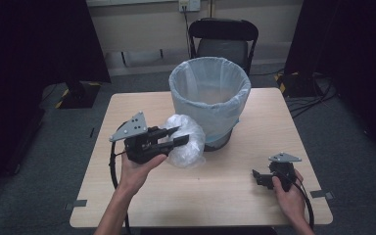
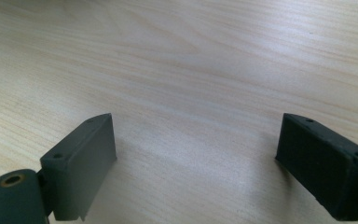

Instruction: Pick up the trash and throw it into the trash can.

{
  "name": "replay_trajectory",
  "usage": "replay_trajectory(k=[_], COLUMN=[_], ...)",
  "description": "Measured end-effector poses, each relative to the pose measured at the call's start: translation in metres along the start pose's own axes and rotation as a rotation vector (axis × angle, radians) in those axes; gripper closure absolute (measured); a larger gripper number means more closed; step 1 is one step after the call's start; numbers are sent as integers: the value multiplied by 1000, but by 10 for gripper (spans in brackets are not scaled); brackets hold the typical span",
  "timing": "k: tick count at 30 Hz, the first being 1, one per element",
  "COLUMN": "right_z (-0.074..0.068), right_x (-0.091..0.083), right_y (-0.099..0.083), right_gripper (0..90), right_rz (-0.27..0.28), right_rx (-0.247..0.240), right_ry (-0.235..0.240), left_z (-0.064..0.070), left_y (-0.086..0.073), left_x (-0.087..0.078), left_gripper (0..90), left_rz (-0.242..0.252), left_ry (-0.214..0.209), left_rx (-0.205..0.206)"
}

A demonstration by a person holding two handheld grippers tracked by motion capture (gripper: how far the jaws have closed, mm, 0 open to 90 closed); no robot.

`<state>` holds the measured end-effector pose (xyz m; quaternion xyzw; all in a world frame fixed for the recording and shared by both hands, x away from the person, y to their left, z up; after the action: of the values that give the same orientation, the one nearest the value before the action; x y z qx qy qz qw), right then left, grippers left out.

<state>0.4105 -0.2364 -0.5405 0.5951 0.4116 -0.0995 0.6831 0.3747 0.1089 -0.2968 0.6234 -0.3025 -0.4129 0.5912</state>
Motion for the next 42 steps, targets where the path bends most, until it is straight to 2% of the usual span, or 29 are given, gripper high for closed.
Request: replay_trajectory(k=[1, 2, 5, 8, 16, 20, 21, 28, 29, 30, 31, 37, 38, 40, 41, 42], right_z=[0, 0, 0, 0, 0, 0, 0, 0, 0, 0, 0, 0, 0, 0, 0, 0], right_x=[0, 0, 0, 0, 0, 0, 0, 0, 0, 0, 0, 0, 0, 0, 0, 0], right_y=[0, 0, 0, 0, 0, 0, 0, 0, 0, 0, 0, 0, 0, 0, 0, 0], right_gripper=[106, 106, 106, 106, 107, 106, 106, 106, 106, 106, 106, 106, 106, 106, 106, 106], right_rz=[0, 0, 0, 0, 1, 1, 1, 1, 1, 1, 1, 0, 0, 0, 0, 0], right_rx=[0, 0, 0, 0, 1, 0, 0, 1, 0, 0, 0, 0, 0, 0, 0, 0], right_ry=[0, 0, 0, 0, -1, -1, -1, -1, -1, -1, -1, 0, 0, 0, 0, 0], left_z=[-1, -1, -2, -3, -20, -32, -38, -53, -62, -62, -68, -91, -91, -98, -108, -108], left_y=[9, 9, 29, 38, 66, 74, 78, 91, 92, 92, 92, 92, 92, 91, 89, 89], left_x=[-2, -2, -2, 0, 18, 29, 35, 54, 61, 61, 67, 83, 83, 88, 93, 93], left_gripper=[676, 675, 675, 675, 674, 674, 674, 672, 673, 673, 673, 650, 645, 635, 612, 590], left_rz=[16, 16, 81, 99, 148, 163, 177, 165, 161, 161, 143, 134, 134, 109, 88, 88], left_ry=[1, 1, -2, -2, -3, -5, -13, 6, 30, 30, 47, 64, 64, 89, 115, 115], left_rx=[13, 13, 14, 22, 22, 4, -21, -6, -13, -13, -13, -21, -21, -13, -33, -33])
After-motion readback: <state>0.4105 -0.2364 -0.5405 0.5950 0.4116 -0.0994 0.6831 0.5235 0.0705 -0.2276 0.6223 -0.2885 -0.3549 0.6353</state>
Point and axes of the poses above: each handheld gripper's, and its own axes: x roughly forward along the jaws, y roughly out of its top, z roughly to its right, the point moved 6 cm from there along x, roughly forward along the jaws, and after that the axes turned 5 degrees about y, right-handed, at the moved point
